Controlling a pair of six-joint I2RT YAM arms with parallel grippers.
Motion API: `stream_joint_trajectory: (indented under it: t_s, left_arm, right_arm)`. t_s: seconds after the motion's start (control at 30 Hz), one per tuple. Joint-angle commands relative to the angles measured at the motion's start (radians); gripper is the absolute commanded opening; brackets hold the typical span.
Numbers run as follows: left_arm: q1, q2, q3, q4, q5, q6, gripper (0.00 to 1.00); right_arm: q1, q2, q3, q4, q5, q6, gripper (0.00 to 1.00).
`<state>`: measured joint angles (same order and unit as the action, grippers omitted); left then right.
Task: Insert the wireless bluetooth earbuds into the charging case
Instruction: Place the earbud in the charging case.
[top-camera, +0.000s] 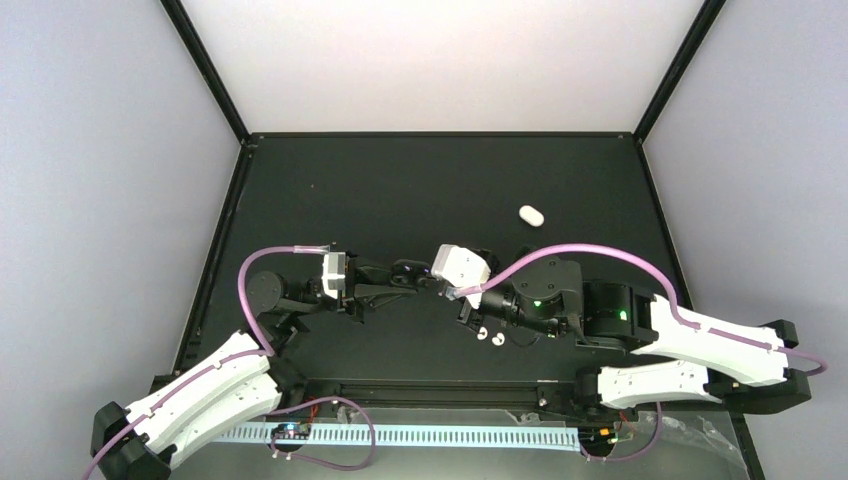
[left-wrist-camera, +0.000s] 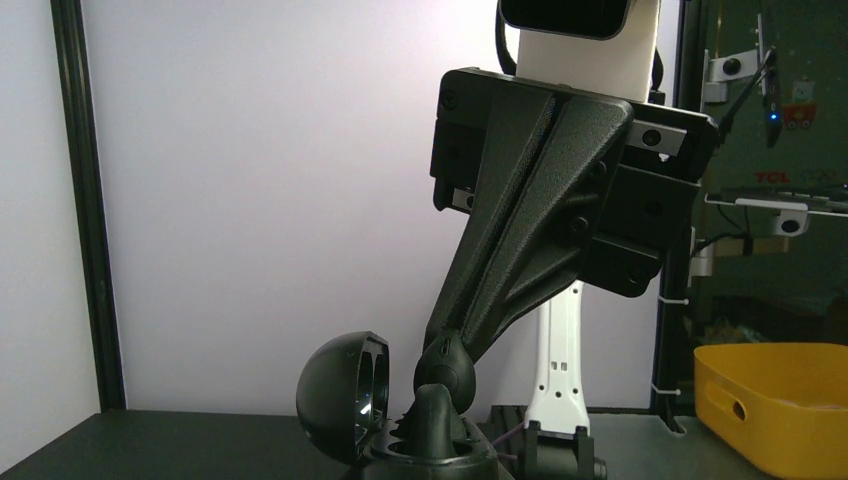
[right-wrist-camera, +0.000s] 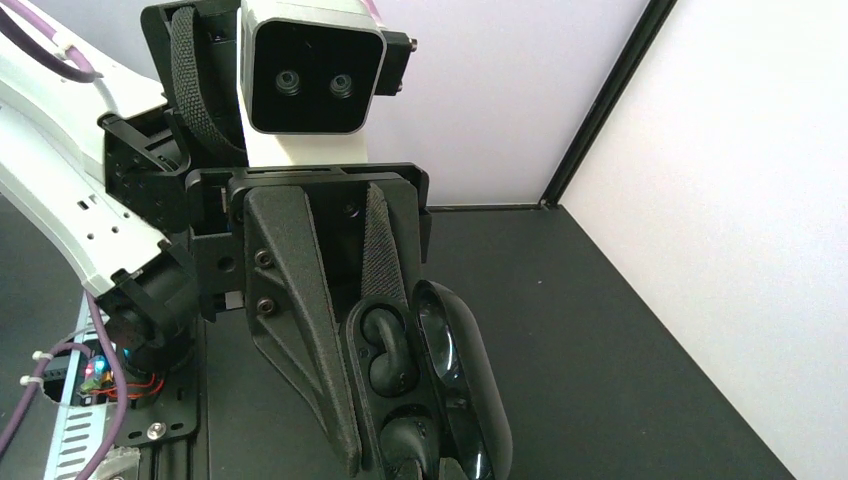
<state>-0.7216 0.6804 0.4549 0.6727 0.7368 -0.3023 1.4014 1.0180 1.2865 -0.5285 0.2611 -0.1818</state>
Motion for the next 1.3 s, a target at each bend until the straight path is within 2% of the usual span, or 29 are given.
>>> stream_joint_trajectory:
  t_s: [0.0,0.5,1.27]
  left_arm:
    - [-0.004,-0.012,0.010,0.019,0.005,0.003,0.02]
    - [-0.004,-0.001,0.002,0.090,0.035,-0.055,0.02]
    - [-0.005,0.032,-0.001,0.183,0.045,-0.106,0.02]
  right_arm:
    - [0.007,0.008,0.019,-0.016,0.022,-0.018,0.01]
    - [0.007,0.011,0.011,-0.036,0.019,-0.040,0.01]
    - [0.008,0.029,0.024,-0.070,-0.074,-0.032,0.02]
